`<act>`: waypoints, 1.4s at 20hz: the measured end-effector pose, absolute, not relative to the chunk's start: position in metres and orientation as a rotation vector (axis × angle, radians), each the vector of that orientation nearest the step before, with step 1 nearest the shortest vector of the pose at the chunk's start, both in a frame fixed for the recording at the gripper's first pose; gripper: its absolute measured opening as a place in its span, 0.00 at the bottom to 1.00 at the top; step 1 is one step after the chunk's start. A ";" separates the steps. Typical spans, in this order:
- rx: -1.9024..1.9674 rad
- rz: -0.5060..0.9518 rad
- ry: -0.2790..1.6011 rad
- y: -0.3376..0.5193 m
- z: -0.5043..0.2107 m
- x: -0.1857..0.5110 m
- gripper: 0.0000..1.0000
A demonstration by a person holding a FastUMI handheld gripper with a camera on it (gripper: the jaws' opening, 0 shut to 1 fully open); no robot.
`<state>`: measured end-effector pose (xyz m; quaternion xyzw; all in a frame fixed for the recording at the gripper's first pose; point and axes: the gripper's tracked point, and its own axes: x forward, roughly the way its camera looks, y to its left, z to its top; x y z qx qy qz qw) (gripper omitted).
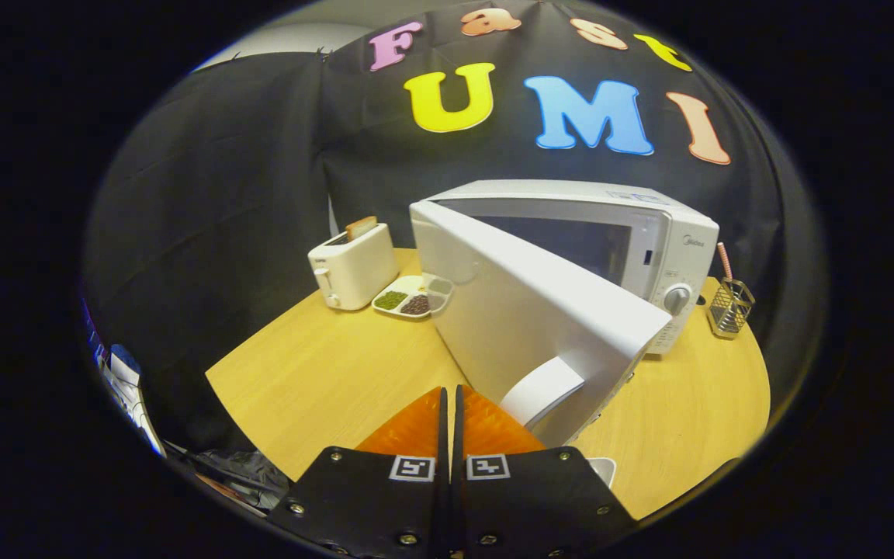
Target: Open the microwave, put the food inside, and close the microwave door.
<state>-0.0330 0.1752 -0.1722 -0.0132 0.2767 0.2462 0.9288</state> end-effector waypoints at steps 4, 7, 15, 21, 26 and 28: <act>-0.023 0.406 0.552 0.146 -0.169 0.008 0.01; -0.028 0.342 0.534 0.126 -0.169 0.040 0.01; 0.015 0.193 0.487 0.098 -0.161 0.122 0.01; 0.090 0.106 0.478 0.093 -0.160 0.165 0.01; 0.052 0.087 0.460 0.093 -0.164 0.167 0.01; 0.054 0.101 0.452 0.095 -0.157 0.160 0.01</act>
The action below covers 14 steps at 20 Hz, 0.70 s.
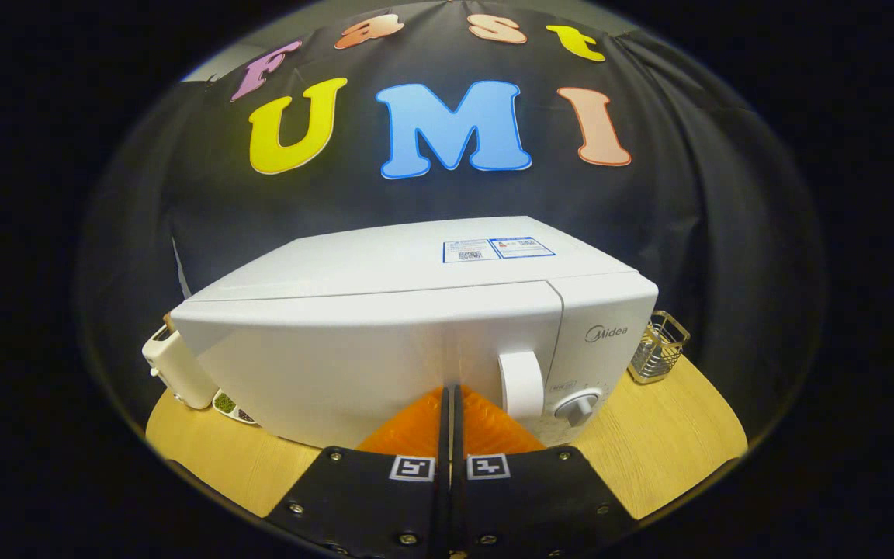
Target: Open the microwave, put the food inside, and close the microwave door.
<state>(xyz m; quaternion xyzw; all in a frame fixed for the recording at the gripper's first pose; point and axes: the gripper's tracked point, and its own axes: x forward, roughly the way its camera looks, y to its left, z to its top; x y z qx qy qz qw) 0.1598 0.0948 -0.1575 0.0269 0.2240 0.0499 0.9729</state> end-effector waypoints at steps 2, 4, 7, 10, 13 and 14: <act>0.027 0.111 0.420 0.095 -0.145 0.147 0.01; -0.001 0.131 0.387 0.097 -0.133 0.129 0.01; -0.038 0.157 0.321 0.097 -0.109 0.094 0.01; -0.049 0.160 0.251 0.094 -0.080 0.060 0.01; -0.040 0.140 0.205 0.084 -0.055 0.026 0.01; -0.028 0.126 0.190 0.079 -0.046 0.016 0.01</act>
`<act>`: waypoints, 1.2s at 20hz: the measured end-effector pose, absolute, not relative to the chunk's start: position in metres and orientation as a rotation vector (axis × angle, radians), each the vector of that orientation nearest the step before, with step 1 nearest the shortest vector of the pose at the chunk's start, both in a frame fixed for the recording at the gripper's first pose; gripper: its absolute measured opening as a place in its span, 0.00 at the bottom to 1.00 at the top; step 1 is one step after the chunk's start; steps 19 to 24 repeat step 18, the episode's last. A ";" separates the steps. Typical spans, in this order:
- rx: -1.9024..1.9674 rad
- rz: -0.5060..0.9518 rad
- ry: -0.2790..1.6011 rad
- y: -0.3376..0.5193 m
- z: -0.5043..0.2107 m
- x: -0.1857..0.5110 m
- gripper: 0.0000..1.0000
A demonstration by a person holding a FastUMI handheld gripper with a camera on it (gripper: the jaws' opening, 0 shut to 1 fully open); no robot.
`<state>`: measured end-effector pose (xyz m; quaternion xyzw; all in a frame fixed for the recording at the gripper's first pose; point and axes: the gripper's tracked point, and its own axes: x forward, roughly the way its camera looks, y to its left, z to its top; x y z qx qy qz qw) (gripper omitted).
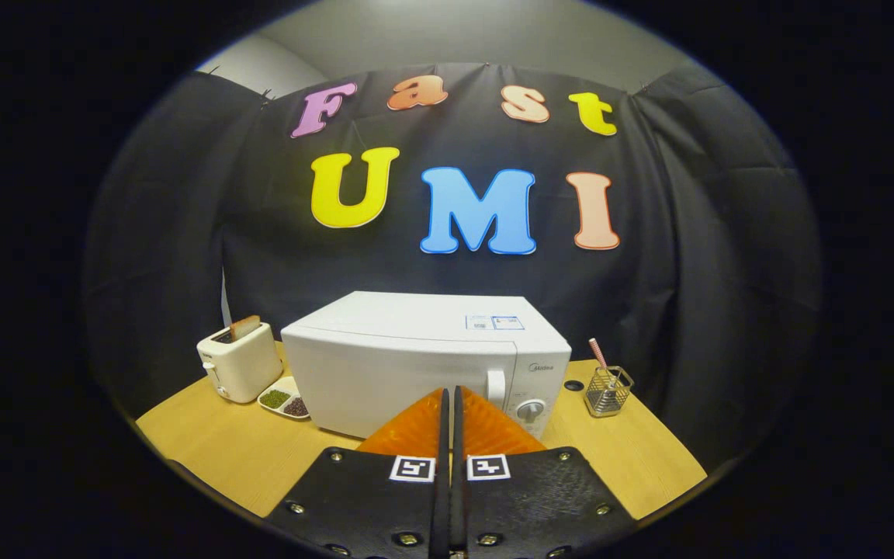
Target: Open the microwave, put the food inside, and close the microwave door.
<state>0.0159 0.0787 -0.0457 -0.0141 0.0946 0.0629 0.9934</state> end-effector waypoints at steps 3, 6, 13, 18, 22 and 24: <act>0.031 0.102 0.155 0.071 -0.025 -0.014 0.01; 0.042 0.088 0.138 0.058 -0.018 -0.043 0.26; 0.055 0.056 0.094 0.039 -0.010 -0.067 0.97; 0.040 0.066 0.051 0.038 0.004 -0.066 0.97; 0.040 0.066 0.051 0.038 0.004 -0.066 0.97; 0.040 0.066 0.051 0.038 0.004 -0.066 0.97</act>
